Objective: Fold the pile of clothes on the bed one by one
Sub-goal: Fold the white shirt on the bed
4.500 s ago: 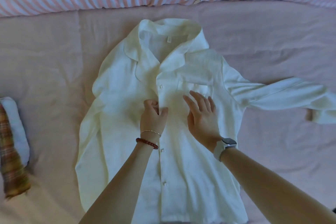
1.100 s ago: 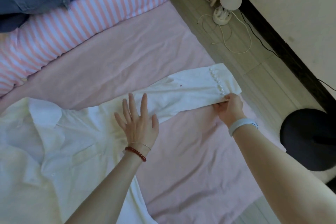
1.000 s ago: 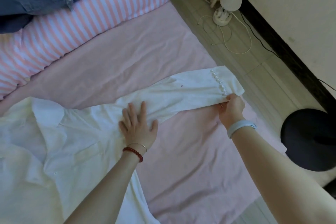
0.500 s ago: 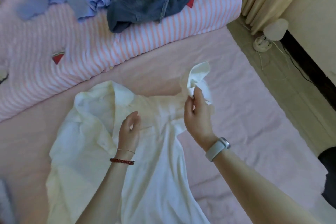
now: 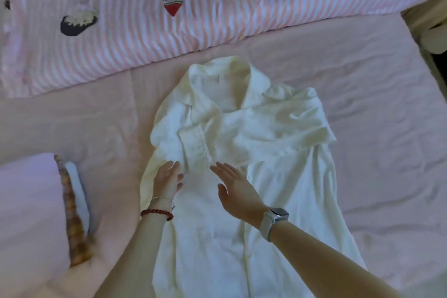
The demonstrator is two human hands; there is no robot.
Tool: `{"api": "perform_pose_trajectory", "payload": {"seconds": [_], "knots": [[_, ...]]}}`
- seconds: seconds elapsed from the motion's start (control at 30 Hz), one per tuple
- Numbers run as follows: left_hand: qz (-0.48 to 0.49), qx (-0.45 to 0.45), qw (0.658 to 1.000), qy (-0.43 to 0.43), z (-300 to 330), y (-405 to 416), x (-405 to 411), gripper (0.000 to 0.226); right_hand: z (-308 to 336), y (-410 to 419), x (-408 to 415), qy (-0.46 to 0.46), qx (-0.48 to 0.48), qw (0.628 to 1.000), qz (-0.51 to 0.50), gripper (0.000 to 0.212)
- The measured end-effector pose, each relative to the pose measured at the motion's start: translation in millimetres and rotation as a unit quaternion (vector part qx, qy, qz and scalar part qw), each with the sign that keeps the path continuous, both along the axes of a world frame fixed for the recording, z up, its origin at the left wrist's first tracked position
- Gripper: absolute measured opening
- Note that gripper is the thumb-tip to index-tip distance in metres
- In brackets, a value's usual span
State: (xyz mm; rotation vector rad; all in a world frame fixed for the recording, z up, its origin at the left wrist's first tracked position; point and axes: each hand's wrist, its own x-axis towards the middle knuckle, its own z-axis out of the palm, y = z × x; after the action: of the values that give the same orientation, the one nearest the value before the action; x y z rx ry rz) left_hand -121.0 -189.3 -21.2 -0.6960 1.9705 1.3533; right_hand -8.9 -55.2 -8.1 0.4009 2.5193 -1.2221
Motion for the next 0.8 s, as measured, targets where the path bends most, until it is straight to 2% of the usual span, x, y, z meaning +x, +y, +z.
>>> {"api": "perform_pose_trajectory", "payload": {"seconds": [0.13,0.23,0.33,0.4,0.47,0.53,0.6,0.7,0.8], "knots": [[-0.072,-0.033,0.997,0.019,-25,14,-11,0.046,-10,9,7,-0.049,0.11,0.992,-0.018,0.054],[-0.121,-0.054,0.988,0.083,-32,35,-16,0.011,-10,19,6,-0.082,0.142,0.986,-0.01,0.056],[-0.089,-0.103,0.975,0.174,-27,45,-18,0.019,-8,20,2,-0.093,0.15,0.984,0.007,0.057],[-0.053,-0.128,0.965,0.221,-16,41,-15,0.008,-8,16,-1,-0.097,0.151,0.983,0.02,0.057],[-0.056,-0.159,0.949,0.266,-13,23,-12,0.017,-7,8,-4,-0.101,0.153,0.983,0.031,0.056],[-0.064,-0.22,0.941,0.248,-19,-8,-10,0.032,-6,-4,-6,-0.1,0.158,0.981,0.043,0.055],[-0.076,-0.258,0.947,0.177,-28,-50,-2,0.04,-3,-19,-4,-0.088,0.144,0.984,0.051,0.054],[-0.123,-0.189,0.972,0.07,-37,-101,26,0.036,-2,-45,6,-0.085,0.109,0.987,0.08,0.054],[-0.145,-0.204,0.968,0.034,-32,-124,51,0.029,-9,-67,22,-0.116,0.088,0.984,0.102,0.054]]}}
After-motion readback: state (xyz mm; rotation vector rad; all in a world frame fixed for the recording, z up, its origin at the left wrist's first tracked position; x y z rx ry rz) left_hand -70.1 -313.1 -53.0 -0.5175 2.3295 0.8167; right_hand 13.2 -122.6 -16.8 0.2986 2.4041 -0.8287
